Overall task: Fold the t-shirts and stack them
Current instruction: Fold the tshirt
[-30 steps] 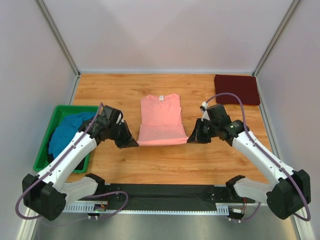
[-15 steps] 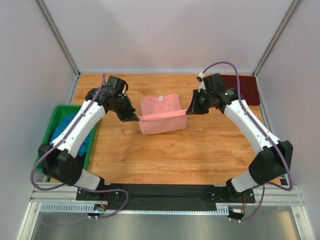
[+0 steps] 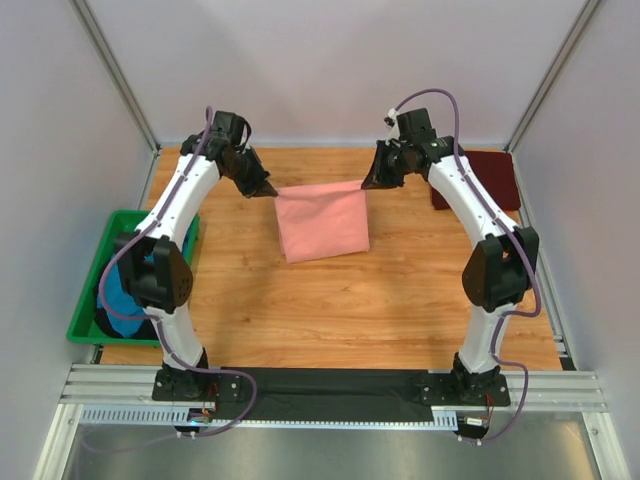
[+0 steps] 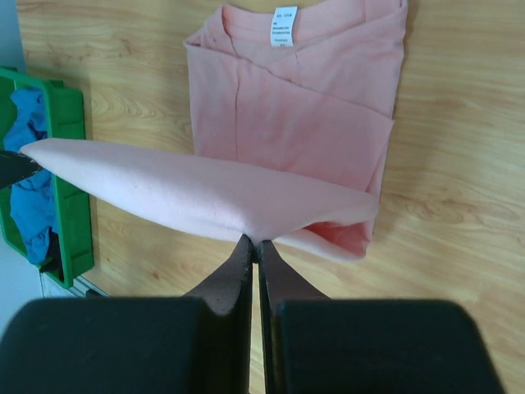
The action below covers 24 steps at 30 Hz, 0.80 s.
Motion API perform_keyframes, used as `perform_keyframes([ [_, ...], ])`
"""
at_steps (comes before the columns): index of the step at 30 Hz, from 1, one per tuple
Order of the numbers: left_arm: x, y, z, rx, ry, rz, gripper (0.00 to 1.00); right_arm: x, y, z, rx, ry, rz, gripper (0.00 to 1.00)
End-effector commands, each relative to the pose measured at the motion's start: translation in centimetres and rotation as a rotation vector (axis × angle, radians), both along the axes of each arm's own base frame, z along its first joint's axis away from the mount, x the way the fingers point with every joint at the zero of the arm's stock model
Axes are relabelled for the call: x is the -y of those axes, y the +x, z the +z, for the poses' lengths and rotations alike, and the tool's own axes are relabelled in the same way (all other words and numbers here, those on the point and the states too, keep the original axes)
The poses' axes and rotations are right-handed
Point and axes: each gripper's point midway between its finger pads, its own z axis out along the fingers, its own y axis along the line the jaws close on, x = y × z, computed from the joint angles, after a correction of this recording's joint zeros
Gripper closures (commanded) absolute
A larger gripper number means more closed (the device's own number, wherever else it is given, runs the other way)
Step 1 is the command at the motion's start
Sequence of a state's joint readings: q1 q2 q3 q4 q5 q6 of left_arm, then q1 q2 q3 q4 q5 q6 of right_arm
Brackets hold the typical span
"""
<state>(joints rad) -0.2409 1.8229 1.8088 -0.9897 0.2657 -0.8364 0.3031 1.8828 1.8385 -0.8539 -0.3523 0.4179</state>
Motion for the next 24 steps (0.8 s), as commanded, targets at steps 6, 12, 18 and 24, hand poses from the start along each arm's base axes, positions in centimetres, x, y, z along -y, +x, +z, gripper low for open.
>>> perform_keyframes([
  [6,0.3,6.6,-2.0,0.077,-0.093,-0.019,1.0,-0.5,5.6,0.0,0.081,0.038,-0.015,1.0],
  [12,-0.7,10.7,-4.5,0.118,-0.139,0.018,1.0,-0.9,9.7,-3.2,0.082,0.083,-0.013,0.98],
  [18,-1.5,16.0,-6.5,0.197,-0.17,0.031,0.71,-2.4,14.1,-8.7,0.065,0.159,0.021,0.8],
  [24,-4.1,11.4,-7.4,0.1,-0.035,-0.018,0.65,-1.2,12.0,-6.7,0.057,0.151,0.07,0.48],
])
